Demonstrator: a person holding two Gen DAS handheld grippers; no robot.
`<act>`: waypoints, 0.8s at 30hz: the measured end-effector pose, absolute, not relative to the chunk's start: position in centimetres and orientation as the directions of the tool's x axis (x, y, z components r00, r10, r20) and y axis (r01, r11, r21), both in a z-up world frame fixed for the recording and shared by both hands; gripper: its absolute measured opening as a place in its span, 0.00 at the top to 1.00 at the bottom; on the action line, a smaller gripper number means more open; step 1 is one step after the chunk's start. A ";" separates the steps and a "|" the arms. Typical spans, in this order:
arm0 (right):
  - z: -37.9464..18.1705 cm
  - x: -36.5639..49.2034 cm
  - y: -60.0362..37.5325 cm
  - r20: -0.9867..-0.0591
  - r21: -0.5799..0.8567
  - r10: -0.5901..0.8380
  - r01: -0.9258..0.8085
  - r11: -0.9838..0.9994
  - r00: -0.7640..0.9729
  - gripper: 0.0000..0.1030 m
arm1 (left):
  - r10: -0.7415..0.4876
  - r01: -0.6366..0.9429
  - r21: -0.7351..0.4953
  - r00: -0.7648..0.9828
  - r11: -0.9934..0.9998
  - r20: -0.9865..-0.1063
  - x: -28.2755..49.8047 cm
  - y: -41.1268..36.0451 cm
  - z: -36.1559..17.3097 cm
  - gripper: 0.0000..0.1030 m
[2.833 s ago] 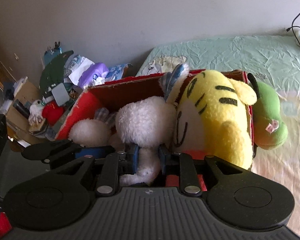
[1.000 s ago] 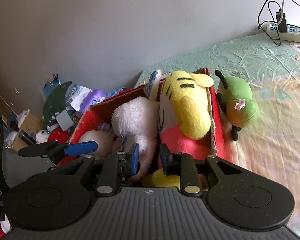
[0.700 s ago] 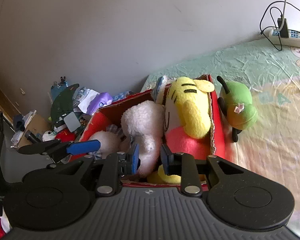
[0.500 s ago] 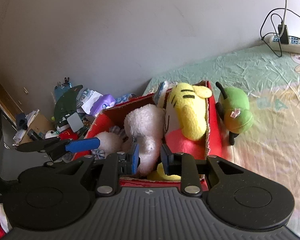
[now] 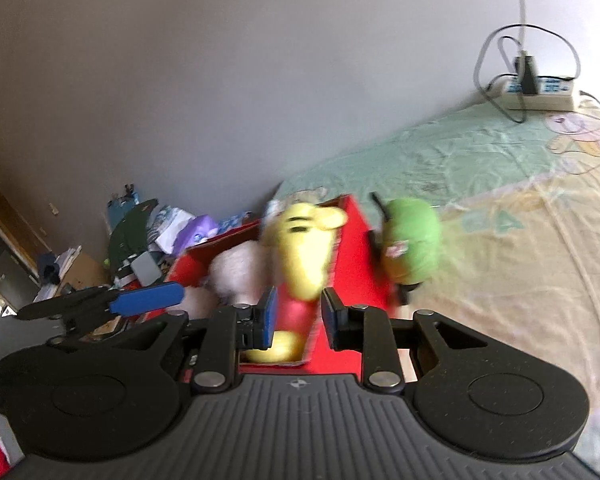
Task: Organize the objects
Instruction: 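Move the right gripper to the green plush toy beside the box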
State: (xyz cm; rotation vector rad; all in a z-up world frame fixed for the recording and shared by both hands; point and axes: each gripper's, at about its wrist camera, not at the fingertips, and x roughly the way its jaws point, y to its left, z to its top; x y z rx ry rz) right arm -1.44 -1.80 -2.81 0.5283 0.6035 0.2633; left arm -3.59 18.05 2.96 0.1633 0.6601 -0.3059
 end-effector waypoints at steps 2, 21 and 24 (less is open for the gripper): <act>-3.2 -1.3 -3.2 -0.480 0.538 0.367 -0.063 0.840 0.797 0.74 | -0.251 0.349 0.041 0.746 0.936 -0.617 -3.6 17.0 3.0 0.19; -7.6 9.8 -9.3 -0.601 0.544 0.482 -0.116 0.831 0.638 0.56 | -0.350 0.422 -0.048 0.677 0.905 -0.648 -3.1 9.2 -0.3 0.19; -8.8 11.7 -9.3 -0.604 0.589 0.527 -0.110 0.800 0.599 0.56 | -0.334 0.407 -0.049 0.668 0.912 -0.665 -3.0 9.0 -0.9 0.19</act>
